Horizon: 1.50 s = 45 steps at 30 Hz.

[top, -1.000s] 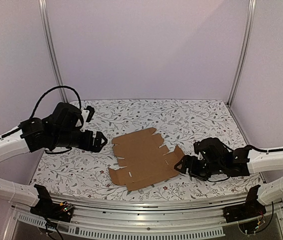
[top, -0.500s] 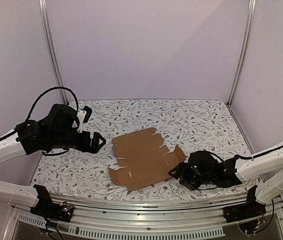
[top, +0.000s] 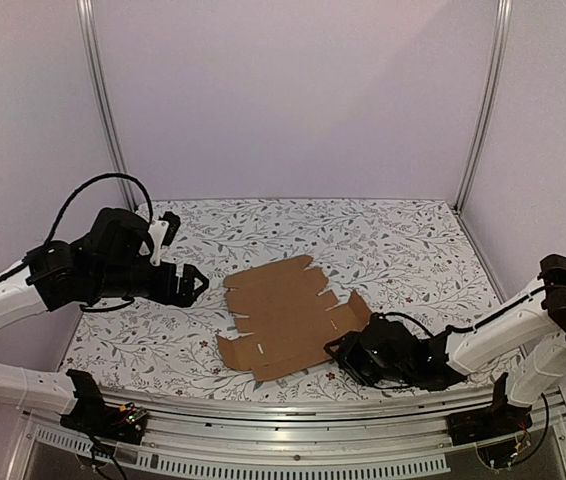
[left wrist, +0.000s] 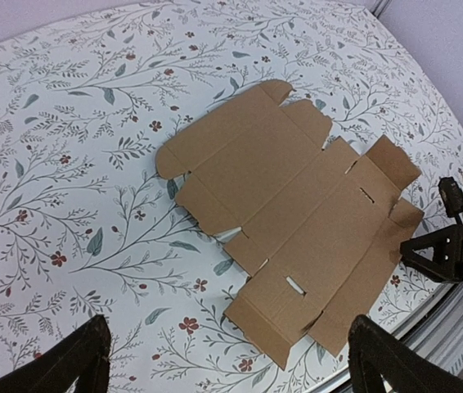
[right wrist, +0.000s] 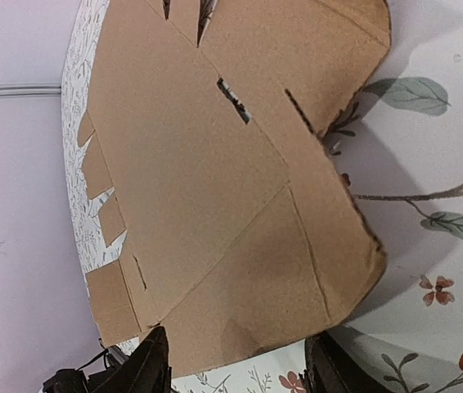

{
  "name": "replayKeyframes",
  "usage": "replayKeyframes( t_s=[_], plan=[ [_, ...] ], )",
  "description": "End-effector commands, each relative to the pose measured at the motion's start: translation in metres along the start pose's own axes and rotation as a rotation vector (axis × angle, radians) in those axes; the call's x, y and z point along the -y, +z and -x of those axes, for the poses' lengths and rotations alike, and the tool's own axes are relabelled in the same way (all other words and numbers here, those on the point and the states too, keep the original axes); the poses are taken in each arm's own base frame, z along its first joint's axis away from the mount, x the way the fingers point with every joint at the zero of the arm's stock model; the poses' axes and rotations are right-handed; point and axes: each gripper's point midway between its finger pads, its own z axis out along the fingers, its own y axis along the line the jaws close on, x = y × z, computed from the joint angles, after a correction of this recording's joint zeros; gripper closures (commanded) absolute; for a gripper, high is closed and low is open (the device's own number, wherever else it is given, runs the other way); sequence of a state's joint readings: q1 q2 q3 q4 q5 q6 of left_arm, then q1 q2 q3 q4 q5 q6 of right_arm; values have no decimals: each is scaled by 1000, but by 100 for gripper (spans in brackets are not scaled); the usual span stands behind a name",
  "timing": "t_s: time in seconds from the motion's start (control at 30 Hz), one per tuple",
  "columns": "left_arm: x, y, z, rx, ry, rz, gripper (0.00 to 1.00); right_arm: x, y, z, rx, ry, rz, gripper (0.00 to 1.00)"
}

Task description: Fold the paper box

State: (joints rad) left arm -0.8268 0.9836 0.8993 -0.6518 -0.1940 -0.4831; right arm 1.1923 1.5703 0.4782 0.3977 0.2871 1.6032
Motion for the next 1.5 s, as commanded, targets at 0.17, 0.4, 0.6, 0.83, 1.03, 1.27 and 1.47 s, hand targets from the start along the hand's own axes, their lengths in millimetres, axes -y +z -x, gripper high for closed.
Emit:
replayKeyframes(
  t_s=[0.17,0.4,0.6,0.83,1.03,1.27,1.47],
  plan=[
    [4,-4,-5,-13,17,-22,1,5,7,7,120,42,20,56],
    [6,-4,-5,-14,20,-29,0,17,17,4,126,99,24,71],
    [6,-5,-4,-12,17,-30,0,15,18,7,141,98,35,83],
    [6,-6,-2,-11,16,-25,0,2,9,14,168,83,76,100],
    [8,-8,6,2,20,-21,0,-34,-9,22,197,23,151,100],
    [4,-19,21,34,47,10,1,-92,-41,36,242,-171,203,100],
    [1,-31,33,59,78,40,0,-138,-62,42,221,-417,214,100]
  ],
)
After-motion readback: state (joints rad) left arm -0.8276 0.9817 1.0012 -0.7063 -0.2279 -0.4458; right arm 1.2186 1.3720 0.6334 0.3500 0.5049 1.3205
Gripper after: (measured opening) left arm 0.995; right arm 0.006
